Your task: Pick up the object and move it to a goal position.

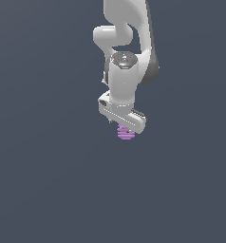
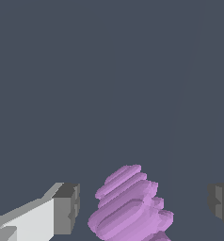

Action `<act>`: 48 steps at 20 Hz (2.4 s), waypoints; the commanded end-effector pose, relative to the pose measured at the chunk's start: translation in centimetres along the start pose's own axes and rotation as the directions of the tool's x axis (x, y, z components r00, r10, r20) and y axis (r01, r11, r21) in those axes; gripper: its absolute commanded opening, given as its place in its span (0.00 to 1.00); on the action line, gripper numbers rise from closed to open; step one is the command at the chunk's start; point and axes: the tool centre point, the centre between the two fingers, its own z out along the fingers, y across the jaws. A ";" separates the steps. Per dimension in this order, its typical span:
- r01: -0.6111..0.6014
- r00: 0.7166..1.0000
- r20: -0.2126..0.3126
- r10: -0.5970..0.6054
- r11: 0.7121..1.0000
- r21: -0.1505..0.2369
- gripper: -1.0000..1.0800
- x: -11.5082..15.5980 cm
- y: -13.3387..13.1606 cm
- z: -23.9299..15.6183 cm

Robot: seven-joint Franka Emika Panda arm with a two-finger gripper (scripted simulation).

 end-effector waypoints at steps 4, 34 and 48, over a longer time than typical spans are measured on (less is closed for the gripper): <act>-0.132 0.991 0.003 0.132 0.991 -0.004 0.96 -1.0 -0.1 0.4; -0.739 0.673 -0.001 0.739 0.673 -0.028 0.96 -6.5 0.0 2.1; -0.814 0.581 -0.004 0.814 0.580 -0.032 0.96 -7.4 0.2 2.4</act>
